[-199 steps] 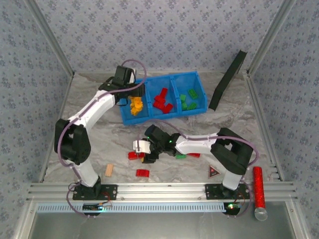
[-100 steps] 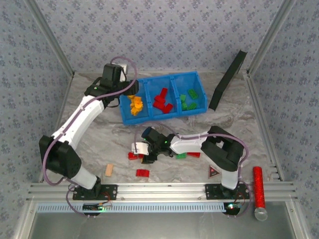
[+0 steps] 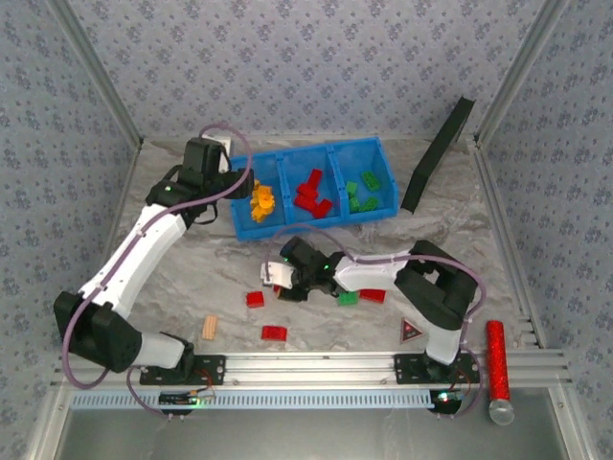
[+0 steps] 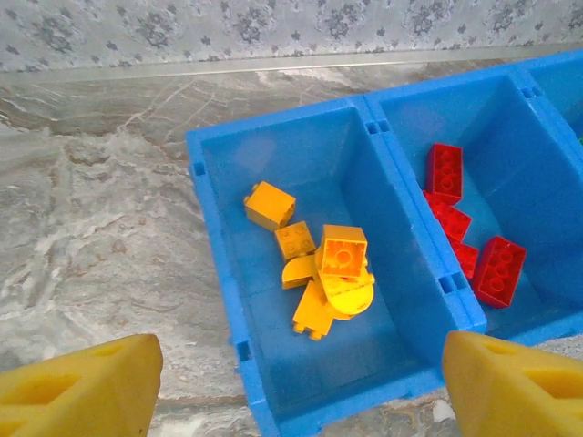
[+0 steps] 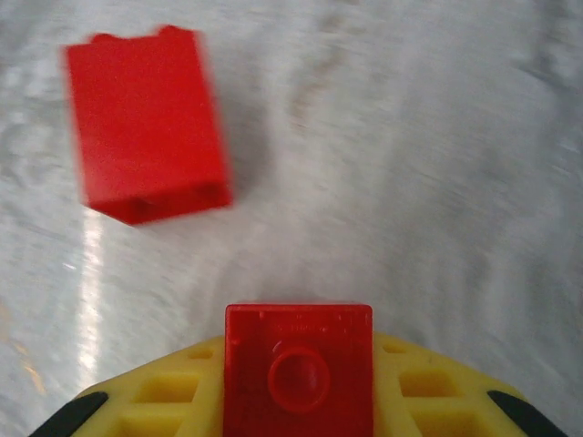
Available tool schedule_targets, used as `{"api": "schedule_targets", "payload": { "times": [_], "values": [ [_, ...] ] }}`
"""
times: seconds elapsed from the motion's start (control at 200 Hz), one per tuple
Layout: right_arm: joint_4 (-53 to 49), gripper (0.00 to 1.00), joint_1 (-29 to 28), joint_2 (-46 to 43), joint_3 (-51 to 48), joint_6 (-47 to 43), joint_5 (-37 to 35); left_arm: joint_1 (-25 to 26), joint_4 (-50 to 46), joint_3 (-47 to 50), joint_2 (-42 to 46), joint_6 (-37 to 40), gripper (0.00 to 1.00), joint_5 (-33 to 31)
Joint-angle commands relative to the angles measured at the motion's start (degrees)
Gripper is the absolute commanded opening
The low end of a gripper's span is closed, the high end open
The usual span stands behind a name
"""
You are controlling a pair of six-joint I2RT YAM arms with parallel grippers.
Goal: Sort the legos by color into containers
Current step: Pick up the lego from the bottom-center of the table, then place the lego in the container.
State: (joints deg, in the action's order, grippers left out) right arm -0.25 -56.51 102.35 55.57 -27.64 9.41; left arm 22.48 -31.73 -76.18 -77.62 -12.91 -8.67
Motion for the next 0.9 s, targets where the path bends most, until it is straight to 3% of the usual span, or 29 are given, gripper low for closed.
{"api": "schedule_targets", "payload": {
  "times": [0.0,0.145,0.31,0.515,0.895],
  "values": [
    [-1.33,0.2,4.17,-6.58,-0.91,2.56,-2.99,-0.51,-1.98,1.39,2.42,1.39,0.81,-2.71],
    [-0.47,0.2,10.71,-11.29,-0.84,3.2,-4.86,-0.51,-2.52,4.33,4.99,0.74,0.81,-3.02],
    [-0.06,0.2,16.05,-10.47,3.49,2.49,-9.43,-0.51,-5.16,5.49,7.49,-0.63,0.81,-3.44],
    [0.48,0.2,19.71,-3.16,11.94,3.34,-12.25,-0.51,-6.86,7.88,10.88,-2.28,0.81,-2.52],
    [-1.71,0.23,21.0,12.26,28.98,5.91,-15.47,1.11,-12.84,15.5,15.54,-9.66,0.81,-0.04]
  ]
}}
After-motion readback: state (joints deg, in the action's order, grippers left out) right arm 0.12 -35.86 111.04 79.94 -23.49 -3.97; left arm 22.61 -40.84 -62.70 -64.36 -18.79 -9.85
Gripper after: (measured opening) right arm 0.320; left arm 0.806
